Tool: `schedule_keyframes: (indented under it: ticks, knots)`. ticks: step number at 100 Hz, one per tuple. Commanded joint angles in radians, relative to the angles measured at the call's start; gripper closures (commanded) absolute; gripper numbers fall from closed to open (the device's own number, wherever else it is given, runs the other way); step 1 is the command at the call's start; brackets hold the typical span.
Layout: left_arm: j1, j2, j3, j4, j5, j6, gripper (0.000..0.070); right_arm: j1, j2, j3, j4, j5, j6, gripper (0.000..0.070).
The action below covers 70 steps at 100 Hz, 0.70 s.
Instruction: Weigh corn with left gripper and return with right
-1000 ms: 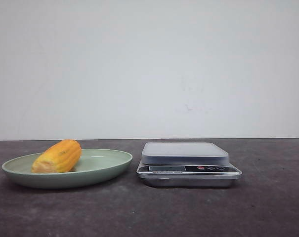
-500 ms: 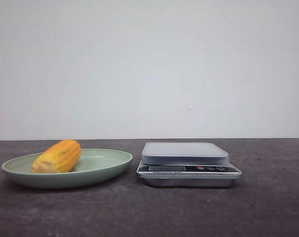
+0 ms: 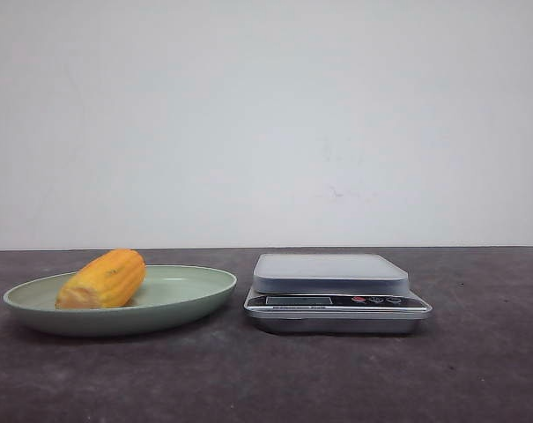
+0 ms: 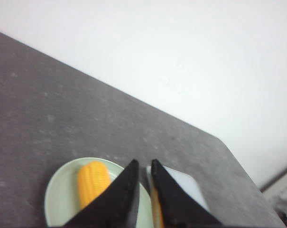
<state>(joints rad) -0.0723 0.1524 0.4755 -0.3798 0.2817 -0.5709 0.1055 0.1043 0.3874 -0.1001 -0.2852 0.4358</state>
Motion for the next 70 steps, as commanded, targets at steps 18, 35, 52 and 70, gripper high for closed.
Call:
schedule_keyframes:
  ticks: [18, 35, 52, 70]
  knots:
    - [0.0, 0.323, 0.495, -0.152, 0.024, 0.25, 0.0694, 0.002, 0.314, 0.482, -0.258, -0.003, -0.165, 0.0694]
    - [0.0, 0.492, 0.725, -0.268, 0.034, 0.309, 0.0694, 0.002, 0.467, 0.704, -0.39, -0.005, -0.212, 0.0694]
    - [0.0, 0.551, 0.775, -0.335, 0.06, 0.306, 0.0347, 0.003, 0.497, 0.735, -0.409, -0.052, -0.211, 0.0346]
    - [0.0, 0.573, 0.775, -0.431, 0.06, 0.305, 0.0057, 0.003, 0.497, 0.735, -0.441, -0.081, -0.208, 0.0043]
